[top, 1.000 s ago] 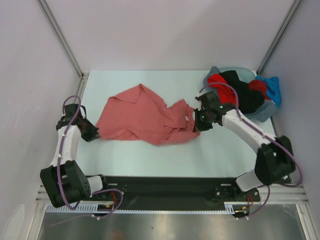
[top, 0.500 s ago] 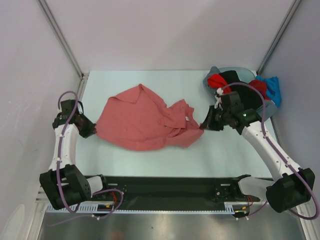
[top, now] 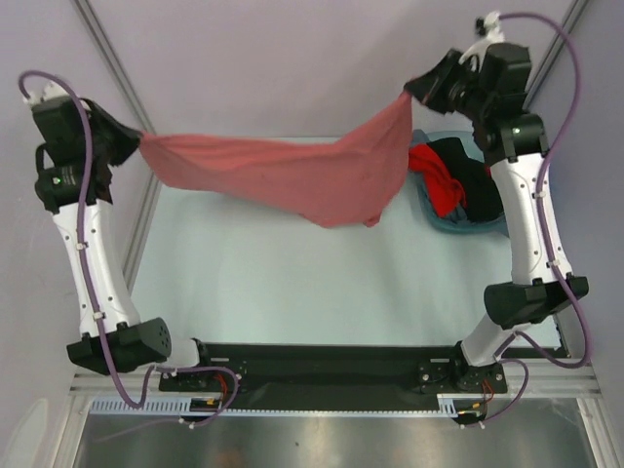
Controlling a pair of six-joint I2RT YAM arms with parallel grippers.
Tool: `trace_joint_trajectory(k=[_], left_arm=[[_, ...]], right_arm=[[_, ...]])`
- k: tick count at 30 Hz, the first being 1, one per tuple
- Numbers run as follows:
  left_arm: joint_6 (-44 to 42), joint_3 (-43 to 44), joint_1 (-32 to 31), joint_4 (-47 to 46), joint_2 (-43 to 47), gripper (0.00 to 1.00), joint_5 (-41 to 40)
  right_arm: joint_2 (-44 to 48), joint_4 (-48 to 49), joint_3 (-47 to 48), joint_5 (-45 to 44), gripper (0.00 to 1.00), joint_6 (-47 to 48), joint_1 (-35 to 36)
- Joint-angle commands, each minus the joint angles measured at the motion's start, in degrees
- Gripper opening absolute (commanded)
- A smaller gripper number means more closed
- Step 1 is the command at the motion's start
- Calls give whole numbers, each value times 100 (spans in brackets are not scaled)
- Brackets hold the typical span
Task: Fold and stack the t-shirts
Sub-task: Flatten the tshirt out
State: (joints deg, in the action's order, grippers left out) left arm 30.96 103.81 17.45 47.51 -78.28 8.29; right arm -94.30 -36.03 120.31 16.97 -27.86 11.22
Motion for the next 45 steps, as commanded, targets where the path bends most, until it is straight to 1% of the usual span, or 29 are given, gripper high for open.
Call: trace_joint_trajectory(k=[1,2,3,5,6,7,8,9,10,12,15,17,20,21,24,27,28,31,34,35,37,38,40,41,45], left_arm=[[-125,1296,30,-514,-274,0,426],[-134,1796,30,-575,-449,0,497],[-143,1975,21,-654,-495,0,567],[-3,2134,56,-1092,-443,0,699],[33,2022,65,-1730,-225,0,709],[120,1899,74,-2093,-31,0,622],[199,1662,74,-2410,136,0,516],[296,1634,83,-2796,433,0,376],[471,1677,100,-2904,532,0,244],[647,1853,100,-3132,813,0,-29],[814,1968,100,-3265,1103,0,-336],[824,2038,100,-3239,1385,0,-460],[762,2475,100,-2739,1473,0,-767],[745,2564,109,-2529,1500,0,-1003],[658,3004,100,-2203,1596,0,-1233],[569,3408,92,-1931,1693,0,-1698],[595,3479,92,-1825,1728,0,-2082],[736,3419,92,-1701,1869,0,-2498],[1078,2848,100,-1823,2001,0,-2745],[1157,2412,92,-1893,2027,0,-2737],[1421,1961,92,-2061,2054,0,-2676],[1456,1550,92,-2079,2028,0,-2527],[1606,1240,92,-2009,1844,0,-2351],[1684,934,92,-1991,1773,1,-2132],[1922,377,92,-1877,1404,0,-1902]], right_arm=[[-246,385,1325,-133,0,228,-138],[-386,482,1746,-89,0,185,-190],[-422,570,1959,-106,0,167,-199],[-388,1026,2093,-71,0,149,-208],[-161,1272,1867,-89,0,88,-200],[-2,1979,1647,-97,0,53,-208],[191,2360,1331,-176,0,17,-208],[645,2764,745,-386,0,-61,-208],[824,3534,478,-483,0,-88,-208],[1219,4320,213,-659,0,8,-208],[1510,4639,247,-686,0,201,-208],[1870,4920,99,-695,0,333,-208],[2520,5368,-428,-686,0,474,-208],[2679,5492,-551,-678,0,492,-208],[3163,5904,-956,-713,0,588,-208],[3418,6098,-1124,-704,0,623,-200],[3453,6125,-1150,-713,0,641,-208],[3375,6047,-1151,-870,0,615,-208],[2963,5643,-940,-1152,0,554,-208],[2831,5529,-878,-1213,0,466,-208],[2488,5212,-807,-1153,0,202,-208],[2400,5159,-825,-1057,0,115,-208],[2067,4887,-843,-986,0,-78,-217],[1934,4686,-834,-968,0,-80,-208],[1293,4587,-729,-1038,0,-9,-208]])
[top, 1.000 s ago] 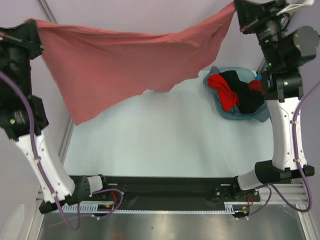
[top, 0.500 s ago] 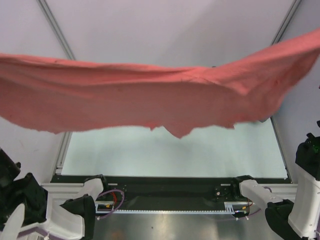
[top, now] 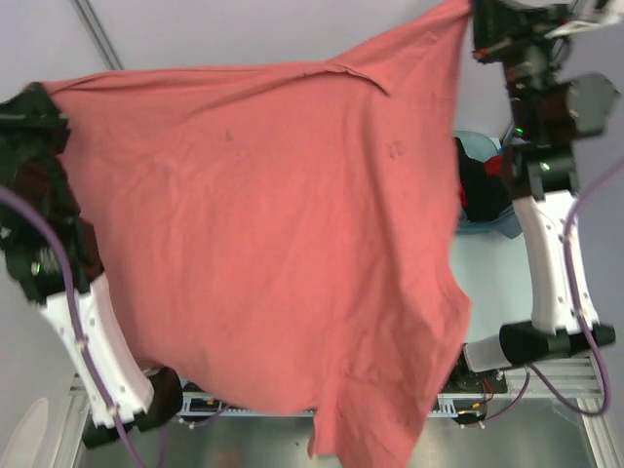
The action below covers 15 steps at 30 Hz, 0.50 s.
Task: Fold and stack the t-shirts
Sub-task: Flatten the tshirt out
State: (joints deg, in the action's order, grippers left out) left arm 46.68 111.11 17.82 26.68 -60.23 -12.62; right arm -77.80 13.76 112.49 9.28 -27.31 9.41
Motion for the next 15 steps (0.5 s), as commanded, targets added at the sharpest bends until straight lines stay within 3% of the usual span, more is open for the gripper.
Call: trace_joint_trajectory(k=[1,5,10,15], left_arm=[[377,-379,54,206,-472,0,199],[614,23,63,198,-911,0,287],[834,709,55,224,-1298,0,365],[817,948,81,329,-1404,0,418]], right_arm=[[-541,-400,167,-286,0,-81,-44],[-1621,-550,1412,-251,0,-580,-176],[-2318,-716,2812,-260,0,-1048,-264],[-2223,-1032,2736,-233,0,-1653,-667]])
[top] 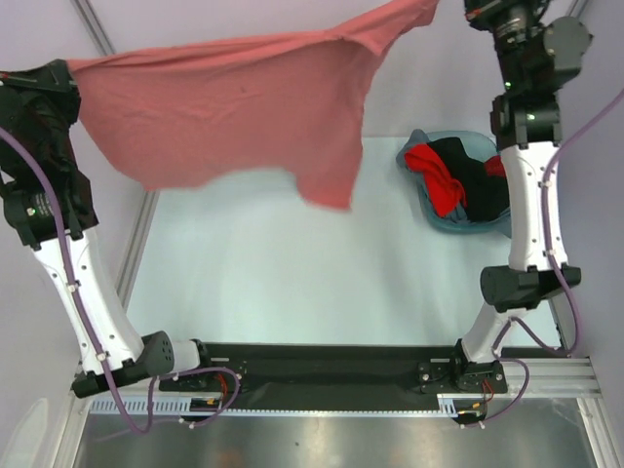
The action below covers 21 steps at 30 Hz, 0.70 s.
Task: Fold and stack the t-shirts
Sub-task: Flatten the tshirt out
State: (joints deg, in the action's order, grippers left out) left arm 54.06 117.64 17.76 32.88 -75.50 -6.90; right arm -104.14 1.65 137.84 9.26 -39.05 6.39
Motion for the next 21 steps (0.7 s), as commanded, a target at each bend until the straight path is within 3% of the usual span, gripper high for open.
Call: trace_joint_trajectory(k=[1,5,7,8,11,14,18,21], left_arm=[[61,294,87,-257,141,0,-137],[-62,-423,87,-221,430,0,13],[-281,-942,87,-230,624,0,48],[-361,-1572,53,-186,851,0,39],[-310,-2776,-254,217,1124,0,-461],[-90,-4147,-378,78,1301,0,-24],[-72,-5697,-738,200,1817,0,-4],[297,-6533,-984,911,2249,0,-732]], right_arm=[[690,126,-384,-214,0,-768,-419],[1728,-24,-2355,-170,0,-1061,-490],[2341,-628,-3084,-318,0,-1070,-472],[2545,-831,-3888,-606,0,-1261,-446],[3256,-1551,-5121,-1151,0,-1159,167],[3924,-2200,-6299,-979,0,-1210,590],[4777,-3648,-7409,-680,0,-1124,758],[5174,-4896,-7771,-539,0,-808,636]])
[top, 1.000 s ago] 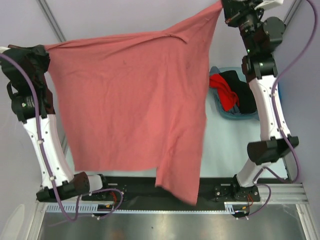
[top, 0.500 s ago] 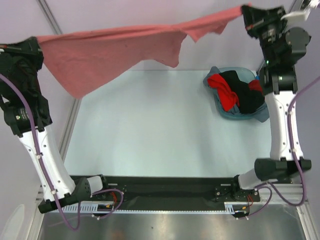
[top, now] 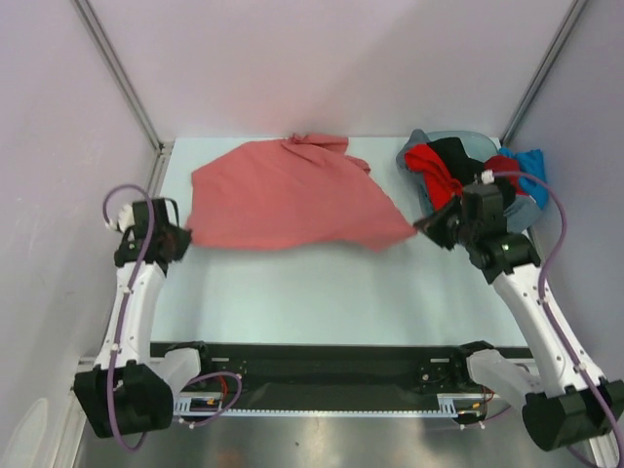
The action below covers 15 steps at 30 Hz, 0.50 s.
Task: Fold and stack the t-shirts
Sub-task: Flatten the tshirt out
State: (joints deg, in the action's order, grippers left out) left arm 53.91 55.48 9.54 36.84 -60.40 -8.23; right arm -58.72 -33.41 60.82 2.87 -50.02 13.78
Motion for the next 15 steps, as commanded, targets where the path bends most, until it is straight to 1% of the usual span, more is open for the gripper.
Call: trace_joint_trajectory(k=[1,2,3,4,5,6,8,12,15], left_arm=[[435,-449,-189,743,801,0,-845],[680,-642,-216,1224,837,0,-1221],[743,-722,-216,1403,854,0,-1390],[770,-793,-216,1553,846,0,-1522],[709,-915,-190,1711,820,0,-1689],[630,-986,-163,1712,785,0,-1717],[446,-1153,91,1704,592,0,-1691],[120,-1347,749,1397,152,0,-1226],[-126,-1277,813,1221,-182,0,-1111]], right_arm=[[677,-1684,-157,108,0,343,-156],[686,-2174,-236,134,0,379,-235],[660,-2379,-307,187,0,405,-383],[573,-2511,-499,231,0,414,-463],[494,-2565,-579,466,0,440,-534],[423,-2574,-632,564,0,458,-595],[186,-2478,-703,714,0,502,-596],[-147,-2267,-843,986,0,713,-639],[-368,-2223,-958,1197,0,818,-657]])
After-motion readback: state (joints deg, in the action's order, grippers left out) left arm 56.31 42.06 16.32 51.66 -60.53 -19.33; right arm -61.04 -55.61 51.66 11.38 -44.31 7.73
